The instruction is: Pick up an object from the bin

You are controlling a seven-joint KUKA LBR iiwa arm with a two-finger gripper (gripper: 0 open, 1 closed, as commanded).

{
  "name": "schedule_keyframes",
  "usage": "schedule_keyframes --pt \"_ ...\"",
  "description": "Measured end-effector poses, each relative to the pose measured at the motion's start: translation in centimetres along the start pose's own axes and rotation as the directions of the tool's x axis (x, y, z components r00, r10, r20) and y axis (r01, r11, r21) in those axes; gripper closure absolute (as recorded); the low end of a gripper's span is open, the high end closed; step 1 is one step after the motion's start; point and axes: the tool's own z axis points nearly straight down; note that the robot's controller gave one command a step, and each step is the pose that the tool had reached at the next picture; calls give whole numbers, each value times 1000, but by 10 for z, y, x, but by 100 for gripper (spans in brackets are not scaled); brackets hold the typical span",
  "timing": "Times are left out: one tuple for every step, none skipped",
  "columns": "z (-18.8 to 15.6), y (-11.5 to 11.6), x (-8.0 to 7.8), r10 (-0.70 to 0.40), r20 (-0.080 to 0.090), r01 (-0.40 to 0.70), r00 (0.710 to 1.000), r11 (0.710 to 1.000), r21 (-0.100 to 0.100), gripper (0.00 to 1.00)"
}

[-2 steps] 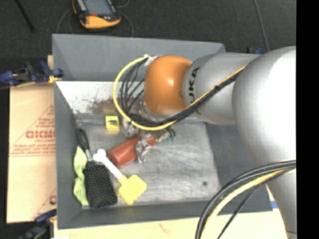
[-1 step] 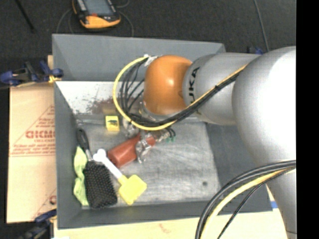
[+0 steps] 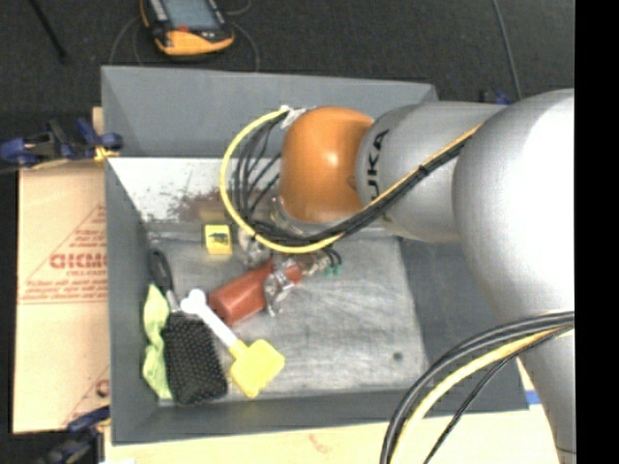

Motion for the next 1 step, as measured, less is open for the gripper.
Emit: schedule_keyframes --pt "-14 0 2 0 -3 0 1000 1000 1 100"
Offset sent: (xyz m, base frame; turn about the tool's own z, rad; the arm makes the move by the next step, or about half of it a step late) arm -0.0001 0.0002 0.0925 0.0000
